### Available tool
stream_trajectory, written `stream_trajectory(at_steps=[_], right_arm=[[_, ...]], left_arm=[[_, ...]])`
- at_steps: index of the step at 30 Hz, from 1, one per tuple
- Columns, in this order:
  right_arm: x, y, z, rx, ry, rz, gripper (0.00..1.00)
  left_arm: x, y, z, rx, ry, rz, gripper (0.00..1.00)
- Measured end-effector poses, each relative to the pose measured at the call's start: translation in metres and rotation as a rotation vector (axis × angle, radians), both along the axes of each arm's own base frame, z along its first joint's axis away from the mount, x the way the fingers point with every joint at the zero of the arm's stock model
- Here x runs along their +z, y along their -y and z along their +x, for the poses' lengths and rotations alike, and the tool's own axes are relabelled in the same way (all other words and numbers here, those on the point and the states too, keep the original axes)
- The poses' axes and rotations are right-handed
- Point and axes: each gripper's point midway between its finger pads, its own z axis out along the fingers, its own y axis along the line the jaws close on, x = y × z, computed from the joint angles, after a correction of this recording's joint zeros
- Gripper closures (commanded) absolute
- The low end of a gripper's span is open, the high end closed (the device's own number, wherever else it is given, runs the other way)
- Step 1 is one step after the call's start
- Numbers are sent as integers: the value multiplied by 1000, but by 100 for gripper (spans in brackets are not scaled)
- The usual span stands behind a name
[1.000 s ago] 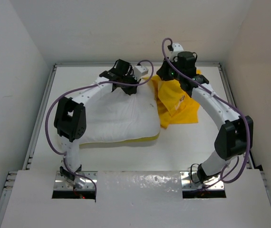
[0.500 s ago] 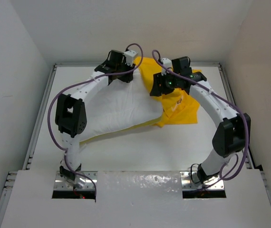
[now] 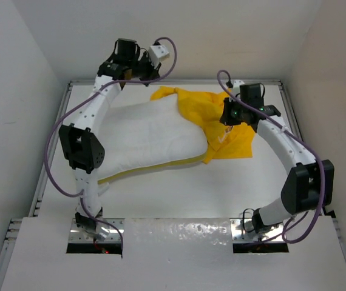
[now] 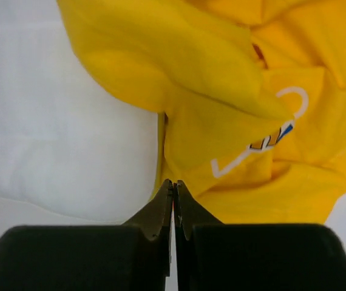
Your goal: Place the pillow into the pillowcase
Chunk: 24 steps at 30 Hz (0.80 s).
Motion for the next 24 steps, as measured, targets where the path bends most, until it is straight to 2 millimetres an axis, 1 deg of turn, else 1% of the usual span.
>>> stream_trajectory(at_steps=[1, 2, 3, 4, 5, 6, 7, 8, 9, 11, 12, 14, 15, 17, 19, 22, 23, 24], right_arm=[[-9, 2, -4, -5, -12, -19, 95], [-18, 0, -10, 1, -27, -40, 73], [-29, -3, -14, 8, -43, -59, 67], [-40, -6, -19, 24, -51, -83, 62], [-48, -9, -24, 38, -58, -94, 58], [-52, -12, -24, 47, -48, -100, 59], [-65, -13, -30, 58, -60, -112, 64], [-74, -11, -31, 57, -60, -120, 85], [-80, -9, -31, 57, -60, -130, 89], [-90, -8, -24, 43, -61, -129, 86], [-94, -8, -17, 38, -56, -130, 79], [-106, -10, -6, 41, -78, -136, 77], [-112, -12, 2, 42, -84, -136, 74], [-123, -14, 13, 44, -95, -134, 73], [-134, -16, 16, 42, -111, -129, 63], [-144, -19, 13, 52, -125, -118, 49], [-145, -19, 11, 54, -129, -117, 46], [-147, -19, 11, 56, -132, -117, 43]], left_arm=[[8, -4, -10, -70, 36, 60, 100], [10, -5, -23, -136, 63, 126, 100], [7, -4, -41, -202, 68, 191, 91], [-4, 1, -67, -287, 56, 251, 64], [-16, 7, -92, -357, 40, 289, 52], [-35, 10, -119, -423, -9, 320, 42], [-56, 15, -146, -486, -60, 347, 34], [-77, 17, -170, -537, -125, 371, 34], [-97, 18, -187, -569, -182, 390, 34], [-137, 13, -213, -606, -281, 447, 30], [-151, 9, -222, -613, -322, 471, 29], [-168, 5, -230, -604, -354, 520, 26], [-173, 5, -230, -589, -352, 539, 25], [-183, 5, -226, -552, -340, 563, 23], [-191, 5, -224, -519, -334, 574, 21], [-200, 6, -223, -495, -333, 568, 18], [-202, 7, -222, -487, -335, 562, 20], [-204, 7, -222, -480, -335, 557, 35]])
